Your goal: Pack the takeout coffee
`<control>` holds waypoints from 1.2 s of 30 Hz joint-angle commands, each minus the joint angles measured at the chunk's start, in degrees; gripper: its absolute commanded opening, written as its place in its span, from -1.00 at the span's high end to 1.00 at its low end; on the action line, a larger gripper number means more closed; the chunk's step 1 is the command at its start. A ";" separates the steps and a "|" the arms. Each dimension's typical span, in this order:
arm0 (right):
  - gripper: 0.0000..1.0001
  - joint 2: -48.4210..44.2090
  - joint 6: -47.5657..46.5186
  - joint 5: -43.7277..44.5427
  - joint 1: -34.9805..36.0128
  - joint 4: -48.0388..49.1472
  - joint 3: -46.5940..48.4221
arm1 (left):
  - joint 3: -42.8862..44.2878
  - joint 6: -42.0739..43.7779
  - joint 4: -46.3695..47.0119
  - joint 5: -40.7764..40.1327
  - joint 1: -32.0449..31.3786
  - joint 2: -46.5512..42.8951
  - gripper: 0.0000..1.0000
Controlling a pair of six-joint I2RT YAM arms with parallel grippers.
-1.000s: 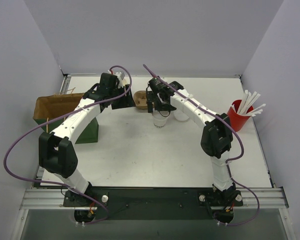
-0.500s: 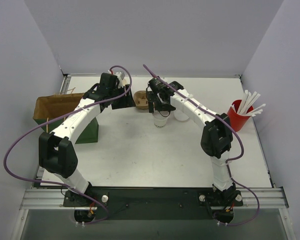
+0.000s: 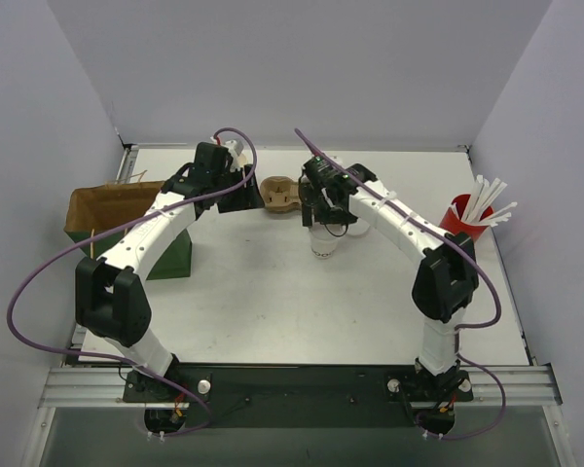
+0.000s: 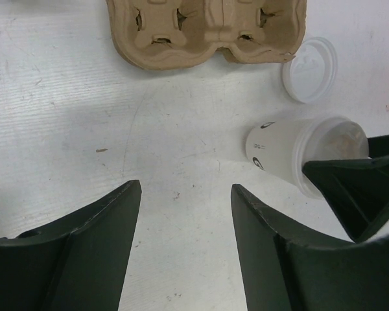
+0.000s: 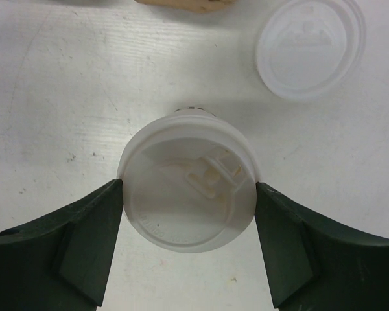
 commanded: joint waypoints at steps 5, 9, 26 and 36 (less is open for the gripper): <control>-0.18 -18.31 3.86 2.80 -5.68 -0.51 -16.99 | -1.88 -0.58 5.02 2.72 -0.03 -3.47 -0.36; -0.18 -26.85 5.01 3.24 -10.51 0.37 -26.84 | -2.23 -0.50 5.73 3.86 -0.21 -3.38 -0.36; -0.16 -47.53 0.88 -2.73 -40.75 2.83 -51.55 | -2.14 -1.11 7.48 5.71 -1.18 -2.32 -0.36; -0.68 -47.09 1.76 -3.26 -40.75 2.57 -51.29 | -2.58 -1.02 7.57 5.45 -1.18 -2.68 -0.36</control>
